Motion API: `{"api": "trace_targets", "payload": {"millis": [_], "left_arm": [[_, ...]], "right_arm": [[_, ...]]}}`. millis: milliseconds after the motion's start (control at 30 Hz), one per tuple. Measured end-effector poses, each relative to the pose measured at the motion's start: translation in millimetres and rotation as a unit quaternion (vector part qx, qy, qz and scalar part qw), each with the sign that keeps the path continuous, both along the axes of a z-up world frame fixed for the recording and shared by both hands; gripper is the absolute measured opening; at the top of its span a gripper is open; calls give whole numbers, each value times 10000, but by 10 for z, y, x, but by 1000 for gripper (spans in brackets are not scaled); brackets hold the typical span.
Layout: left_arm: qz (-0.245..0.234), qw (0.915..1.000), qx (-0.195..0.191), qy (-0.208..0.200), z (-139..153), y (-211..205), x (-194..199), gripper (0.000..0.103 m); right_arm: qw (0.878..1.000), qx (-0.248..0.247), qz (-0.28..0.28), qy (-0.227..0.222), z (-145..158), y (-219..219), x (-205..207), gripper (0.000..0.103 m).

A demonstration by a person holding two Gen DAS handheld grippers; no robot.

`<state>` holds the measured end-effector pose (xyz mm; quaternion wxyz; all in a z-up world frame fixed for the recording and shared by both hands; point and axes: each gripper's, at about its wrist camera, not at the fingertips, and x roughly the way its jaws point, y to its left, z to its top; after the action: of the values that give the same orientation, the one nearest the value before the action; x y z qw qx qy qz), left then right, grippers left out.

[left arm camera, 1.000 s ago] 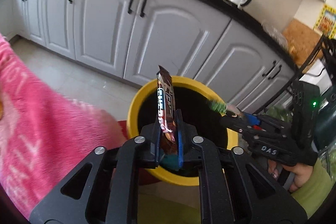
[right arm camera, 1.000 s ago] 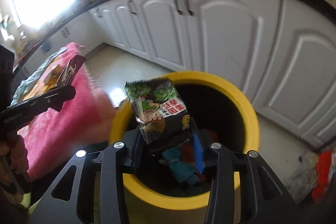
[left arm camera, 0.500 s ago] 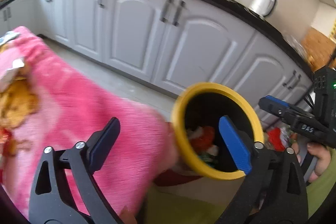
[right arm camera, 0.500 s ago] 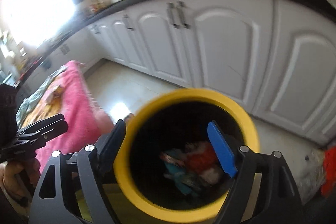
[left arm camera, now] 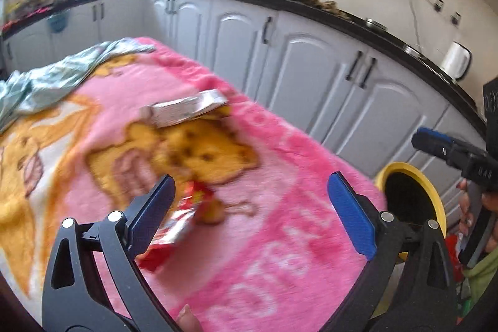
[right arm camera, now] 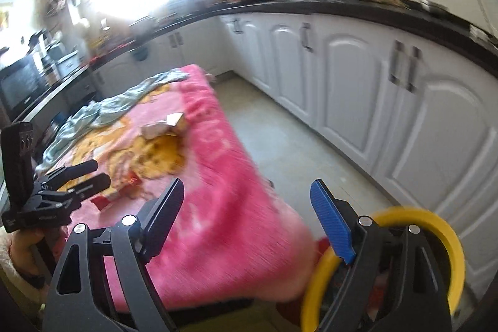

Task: Collect trash
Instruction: 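Move both open tools back over the table, then grasp the red wrapper with the left tool while the right tool grasps the paper packet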

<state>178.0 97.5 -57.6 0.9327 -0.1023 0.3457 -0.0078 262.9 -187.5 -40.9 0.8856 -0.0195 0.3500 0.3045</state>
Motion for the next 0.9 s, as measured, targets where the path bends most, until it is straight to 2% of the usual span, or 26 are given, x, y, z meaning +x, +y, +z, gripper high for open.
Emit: {"api": "trace_targets", "payload": {"millis": [200,233,333,433,467,533,600,633,667,867,900], "left_arm": [[176,9994,-84,278,-191,353,-89,90],[170,9993,-111,322,-231,392,-97,90],[59,9985,-238,485,-349,462,-97,90],[-91,9977,-247,619,-447,444,-98,78],[-121,9974,-254,659,-478,446,-101,71],[-177,9966,-272,753,-537,452,-81,60],[-167,9957,-294,863,-592,473,-62,37],[-168,9951,-328,916,-620,490,-54,30],[-176,9944,-364,974,-659,510,-47,20],[-219,9927,-687,964,-694,594,-71,15],[-211,9924,-736,959,-693,600,-77,13]], "right_arm": [[9984,-112,543,-60,18,748,250,85],[9973,-190,698,-114,13,907,293,88],[9915,-506,1177,-246,-40,1350,403,89],[9803,-973,1695,-289,-162,1815,503,89],[9771,-1118,1778,-346,-195,1926,527,89],[9664,-1500,2034,-474,-269,2200,594,89],[9542,-1847,2281,-582,-347,2423,653,89],[9462,-2072,2407,-618,-396,2552,700,89],[9389,-2281,2495,-649,-443,2652,741,89],[8797,-3626,2960,-845,-770,3143,982,89],[8748,-3706,3006,-837,-809,3173,999,89]]}}
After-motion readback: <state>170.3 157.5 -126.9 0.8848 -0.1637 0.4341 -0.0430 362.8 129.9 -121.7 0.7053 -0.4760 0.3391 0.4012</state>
